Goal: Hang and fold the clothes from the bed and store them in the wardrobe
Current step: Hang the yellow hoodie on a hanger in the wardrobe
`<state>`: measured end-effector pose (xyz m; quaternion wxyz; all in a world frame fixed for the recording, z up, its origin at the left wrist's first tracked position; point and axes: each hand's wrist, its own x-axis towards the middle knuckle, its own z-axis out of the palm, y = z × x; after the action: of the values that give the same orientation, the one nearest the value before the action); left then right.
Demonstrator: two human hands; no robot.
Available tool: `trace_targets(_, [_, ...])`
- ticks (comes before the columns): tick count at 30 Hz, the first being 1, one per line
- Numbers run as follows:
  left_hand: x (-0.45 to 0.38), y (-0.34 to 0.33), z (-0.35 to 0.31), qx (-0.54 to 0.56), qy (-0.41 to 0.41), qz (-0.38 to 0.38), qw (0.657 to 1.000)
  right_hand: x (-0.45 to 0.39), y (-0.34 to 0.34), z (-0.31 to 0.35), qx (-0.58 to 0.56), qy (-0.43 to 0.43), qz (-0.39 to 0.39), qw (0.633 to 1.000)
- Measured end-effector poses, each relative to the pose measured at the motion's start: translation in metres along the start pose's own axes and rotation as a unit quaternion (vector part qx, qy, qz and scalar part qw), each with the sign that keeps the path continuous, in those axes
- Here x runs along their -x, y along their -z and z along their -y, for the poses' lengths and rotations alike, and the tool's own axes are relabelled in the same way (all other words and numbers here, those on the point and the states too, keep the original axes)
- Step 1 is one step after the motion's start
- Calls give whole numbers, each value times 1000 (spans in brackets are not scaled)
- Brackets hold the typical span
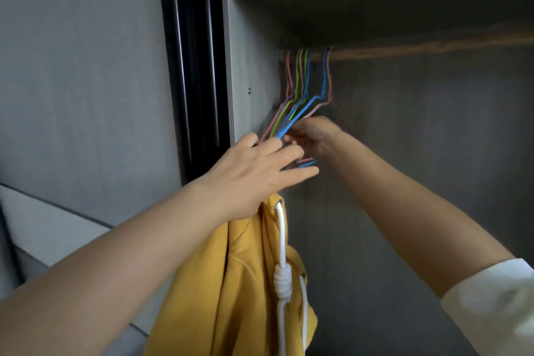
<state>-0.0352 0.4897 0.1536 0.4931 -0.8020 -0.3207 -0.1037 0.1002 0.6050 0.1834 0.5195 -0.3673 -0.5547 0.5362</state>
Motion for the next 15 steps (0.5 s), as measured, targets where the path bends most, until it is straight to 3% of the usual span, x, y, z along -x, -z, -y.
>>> trace_targets(3, [-15,4,-10,-19,52,140,989,-4,0,-1,6,-4,7,1000])
trace_targets(7, [-22,-8,-14,-44,126,245,960,-6,6,-4,6,-5,18,1000])
trace_targets(11, [-20,-16,-16,-50,166,270,947,-9,21,-2,-1,5,-6,1000])
trace_targets(15, [-7,-35,-17,-97,100,141,980,-6,28,1,-21,18,-41,999])
